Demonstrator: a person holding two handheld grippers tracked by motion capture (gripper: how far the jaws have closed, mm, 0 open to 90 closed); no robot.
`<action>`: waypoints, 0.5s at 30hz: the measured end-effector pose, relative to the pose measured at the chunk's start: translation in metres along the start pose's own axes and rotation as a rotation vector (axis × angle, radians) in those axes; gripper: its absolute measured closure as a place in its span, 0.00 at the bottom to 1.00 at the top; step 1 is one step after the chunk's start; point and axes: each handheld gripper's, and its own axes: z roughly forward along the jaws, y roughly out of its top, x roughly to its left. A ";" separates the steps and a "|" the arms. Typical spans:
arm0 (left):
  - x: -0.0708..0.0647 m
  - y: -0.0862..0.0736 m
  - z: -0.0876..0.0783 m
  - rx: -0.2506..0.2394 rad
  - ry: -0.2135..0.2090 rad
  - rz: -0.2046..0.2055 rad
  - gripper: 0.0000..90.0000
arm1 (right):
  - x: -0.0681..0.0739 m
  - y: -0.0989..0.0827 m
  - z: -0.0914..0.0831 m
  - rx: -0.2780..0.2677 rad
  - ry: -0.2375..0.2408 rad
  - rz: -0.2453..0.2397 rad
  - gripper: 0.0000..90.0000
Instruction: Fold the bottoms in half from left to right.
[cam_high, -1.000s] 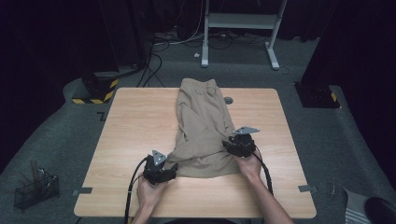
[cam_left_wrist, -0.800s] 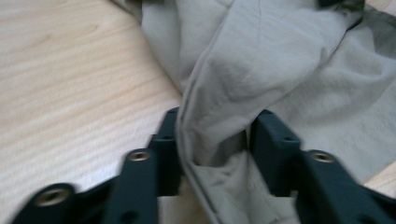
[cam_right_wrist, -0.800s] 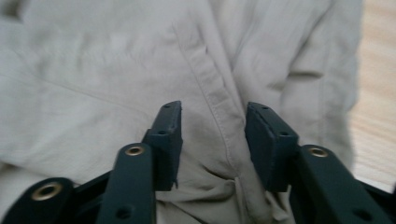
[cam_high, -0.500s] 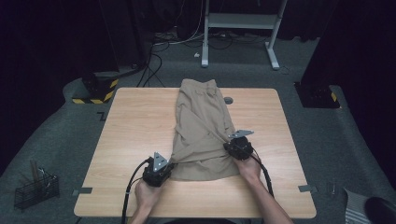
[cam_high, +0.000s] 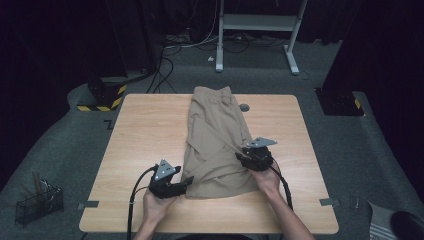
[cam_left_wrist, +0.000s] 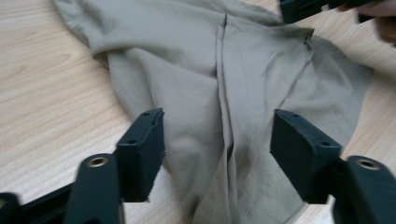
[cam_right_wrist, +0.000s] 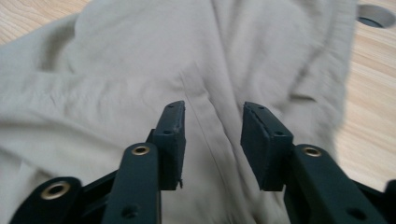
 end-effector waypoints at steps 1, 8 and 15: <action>0.000 0.001 0.000 0.003 0.006 0.004 0.36 | 0.002 0.004 0.005 0.010 0.006 -0.005 0.66; 0.023 0.007 0.017 0.031 0.067 -0.096 0.35 | 0.004 0.003 0.041 0.131 0.012 -0.001 0.69; 0.043 0.010 0.056 0.093 0.168 -0.153 0.35 | 0.004 -0.004 0.036 0.134 0.013 -0.049 1.00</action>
